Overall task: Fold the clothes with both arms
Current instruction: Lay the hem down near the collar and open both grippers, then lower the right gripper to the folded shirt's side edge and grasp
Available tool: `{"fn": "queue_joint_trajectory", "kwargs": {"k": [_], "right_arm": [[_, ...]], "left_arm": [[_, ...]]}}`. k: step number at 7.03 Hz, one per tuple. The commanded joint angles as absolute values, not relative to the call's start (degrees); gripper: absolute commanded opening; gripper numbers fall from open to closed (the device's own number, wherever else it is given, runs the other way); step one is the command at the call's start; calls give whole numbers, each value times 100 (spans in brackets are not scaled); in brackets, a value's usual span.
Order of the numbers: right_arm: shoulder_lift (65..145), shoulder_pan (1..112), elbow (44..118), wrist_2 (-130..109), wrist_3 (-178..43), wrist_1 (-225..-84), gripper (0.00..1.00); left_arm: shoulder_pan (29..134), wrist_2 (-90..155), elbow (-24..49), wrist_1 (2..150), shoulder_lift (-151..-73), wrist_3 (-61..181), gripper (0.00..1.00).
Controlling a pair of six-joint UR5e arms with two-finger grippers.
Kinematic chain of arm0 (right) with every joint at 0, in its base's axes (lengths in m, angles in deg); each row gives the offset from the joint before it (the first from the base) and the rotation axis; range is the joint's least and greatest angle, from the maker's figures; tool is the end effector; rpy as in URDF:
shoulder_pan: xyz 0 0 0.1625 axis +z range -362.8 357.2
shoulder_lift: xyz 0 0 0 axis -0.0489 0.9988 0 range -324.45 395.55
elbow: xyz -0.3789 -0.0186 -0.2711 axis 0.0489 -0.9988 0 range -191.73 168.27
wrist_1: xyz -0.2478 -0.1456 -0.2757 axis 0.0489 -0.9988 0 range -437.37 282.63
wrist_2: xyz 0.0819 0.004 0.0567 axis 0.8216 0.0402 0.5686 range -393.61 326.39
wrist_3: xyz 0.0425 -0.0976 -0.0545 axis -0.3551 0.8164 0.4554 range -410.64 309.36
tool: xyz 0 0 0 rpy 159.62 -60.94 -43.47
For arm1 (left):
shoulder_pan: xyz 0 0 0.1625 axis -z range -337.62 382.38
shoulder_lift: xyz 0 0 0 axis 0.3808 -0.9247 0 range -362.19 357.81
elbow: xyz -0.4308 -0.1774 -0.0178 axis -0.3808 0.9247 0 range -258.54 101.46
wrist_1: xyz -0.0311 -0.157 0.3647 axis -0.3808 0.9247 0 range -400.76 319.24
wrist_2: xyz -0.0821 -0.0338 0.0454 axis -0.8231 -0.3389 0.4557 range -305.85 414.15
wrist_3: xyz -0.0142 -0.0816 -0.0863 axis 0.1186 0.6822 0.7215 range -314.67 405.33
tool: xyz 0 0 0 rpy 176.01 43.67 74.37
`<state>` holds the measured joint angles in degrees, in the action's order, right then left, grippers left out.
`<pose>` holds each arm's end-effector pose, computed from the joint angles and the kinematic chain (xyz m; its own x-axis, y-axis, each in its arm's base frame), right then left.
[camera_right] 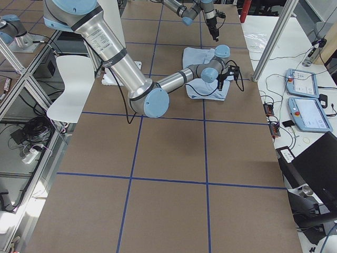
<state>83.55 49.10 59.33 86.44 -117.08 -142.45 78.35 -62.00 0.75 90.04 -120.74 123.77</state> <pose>-0.4364 -0.6756 0.3572 0.5591 0.1523 0.8150 -0.2488 0.9685 -0.0103 0.3382 -0.6449 0.4278 0.3921 -0.2593 -0.8826 0.4641 0.8842 -0.0536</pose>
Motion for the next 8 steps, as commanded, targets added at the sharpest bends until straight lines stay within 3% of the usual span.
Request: {"fn": "queue_joint_trajectory", "kwargs": {"k": [1,3,4,6,8], "right_arm": [[8929,4557,6687,8689,-11699,-14250,100],[9966,4160,7866,8619,-11788,-14294,100],[10310,4045,8123,8601,-11788,-14294,100],[10270,3606,8004,8268,-11788,-14311,98],[10209,3587,7933,8223,-11779,-14311,85]], "left_arm": [[7907,-6361,887,8549,-11707,12259,100],[7916,-6362,1216,8203,-11680,12268,100],[7907,-6353,1216,8203,-11680,12276,100],[7907,-6345,1208,8203,-11680,12268,100],[7907,-6336,1190,8203,-11680,12268,100]]}}
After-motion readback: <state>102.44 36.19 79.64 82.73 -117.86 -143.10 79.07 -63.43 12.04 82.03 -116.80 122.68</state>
